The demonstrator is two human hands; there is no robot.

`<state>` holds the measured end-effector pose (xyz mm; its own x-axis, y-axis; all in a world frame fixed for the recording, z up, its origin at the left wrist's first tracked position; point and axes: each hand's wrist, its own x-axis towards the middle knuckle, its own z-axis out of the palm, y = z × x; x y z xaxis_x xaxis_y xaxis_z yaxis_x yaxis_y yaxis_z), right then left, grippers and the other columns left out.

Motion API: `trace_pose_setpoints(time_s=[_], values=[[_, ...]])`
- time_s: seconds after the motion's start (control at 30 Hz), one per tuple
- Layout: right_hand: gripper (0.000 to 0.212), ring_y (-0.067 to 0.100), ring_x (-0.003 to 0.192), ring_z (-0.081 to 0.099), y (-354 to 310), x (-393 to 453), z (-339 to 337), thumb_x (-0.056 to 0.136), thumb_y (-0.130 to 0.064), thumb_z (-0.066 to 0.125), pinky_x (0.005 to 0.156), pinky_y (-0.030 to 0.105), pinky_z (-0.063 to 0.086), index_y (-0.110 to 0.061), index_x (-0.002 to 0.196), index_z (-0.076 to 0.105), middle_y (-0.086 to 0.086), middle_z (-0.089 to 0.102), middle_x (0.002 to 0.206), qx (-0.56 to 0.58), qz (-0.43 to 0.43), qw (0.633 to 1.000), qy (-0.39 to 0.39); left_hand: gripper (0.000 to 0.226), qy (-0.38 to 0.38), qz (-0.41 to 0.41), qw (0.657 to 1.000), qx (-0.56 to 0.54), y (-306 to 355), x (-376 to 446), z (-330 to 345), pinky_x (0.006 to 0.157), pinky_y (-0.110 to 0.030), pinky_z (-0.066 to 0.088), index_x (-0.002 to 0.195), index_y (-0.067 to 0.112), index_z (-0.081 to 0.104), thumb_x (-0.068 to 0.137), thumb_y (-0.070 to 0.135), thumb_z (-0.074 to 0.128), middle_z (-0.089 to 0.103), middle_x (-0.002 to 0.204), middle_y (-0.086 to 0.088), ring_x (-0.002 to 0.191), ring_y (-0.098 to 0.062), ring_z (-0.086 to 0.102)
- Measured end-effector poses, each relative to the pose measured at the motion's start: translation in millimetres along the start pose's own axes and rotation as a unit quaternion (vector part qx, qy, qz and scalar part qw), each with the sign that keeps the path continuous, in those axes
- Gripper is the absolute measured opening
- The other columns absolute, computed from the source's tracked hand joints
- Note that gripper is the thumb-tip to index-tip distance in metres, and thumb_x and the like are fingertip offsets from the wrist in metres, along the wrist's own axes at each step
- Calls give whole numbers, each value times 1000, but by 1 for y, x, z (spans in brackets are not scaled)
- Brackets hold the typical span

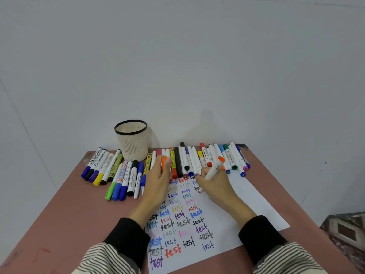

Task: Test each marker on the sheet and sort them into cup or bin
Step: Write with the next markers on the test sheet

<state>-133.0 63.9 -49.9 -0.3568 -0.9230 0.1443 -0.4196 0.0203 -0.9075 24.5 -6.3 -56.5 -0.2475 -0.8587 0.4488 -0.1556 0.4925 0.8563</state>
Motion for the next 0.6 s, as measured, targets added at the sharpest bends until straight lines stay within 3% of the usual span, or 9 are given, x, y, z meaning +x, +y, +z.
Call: trace_pose_setpoints(time_s=[0.27, 0.37, 0.6], values=[[39, 8, 52, 34, 4, 1, 4, 83, -4, 59, 54, 20, 32, -16, 58, 33, -2, 34, 55, -14, 4, 1000, -15, 44, 2, -11, 1000, 9, -4, 1, 0, 56, -19, 43, 91, 13, 54, 96, 51, 33, 47, 62, 3, 55, -4, 45], [38, 3, 48, 36, 4, 1, 4, 85, -8, 62, 50, 13, 33, -15, 57, 37, -6, 38, 52, -14, -11, 1000, -11, 43, 6, -8, 1000, 8, -6, 0, -1, 56, -18, 42, 91, 12, 54, 96, 50, 34, 49, 63, 2, 58, -7, 47], [41, 2, 44, 36, 3, 0, 3, 87, -3, 59, 48, 12, 33, -15, 56, 34, -5, 36, 52, -11, -19, 1000, 22, 44, 1, -6, 1000, 12, -7, 1, 0, 56, -16, 41, 93, 6, 54, 98, 46, 35, 49, 65, 0, 61, -11, 49]])
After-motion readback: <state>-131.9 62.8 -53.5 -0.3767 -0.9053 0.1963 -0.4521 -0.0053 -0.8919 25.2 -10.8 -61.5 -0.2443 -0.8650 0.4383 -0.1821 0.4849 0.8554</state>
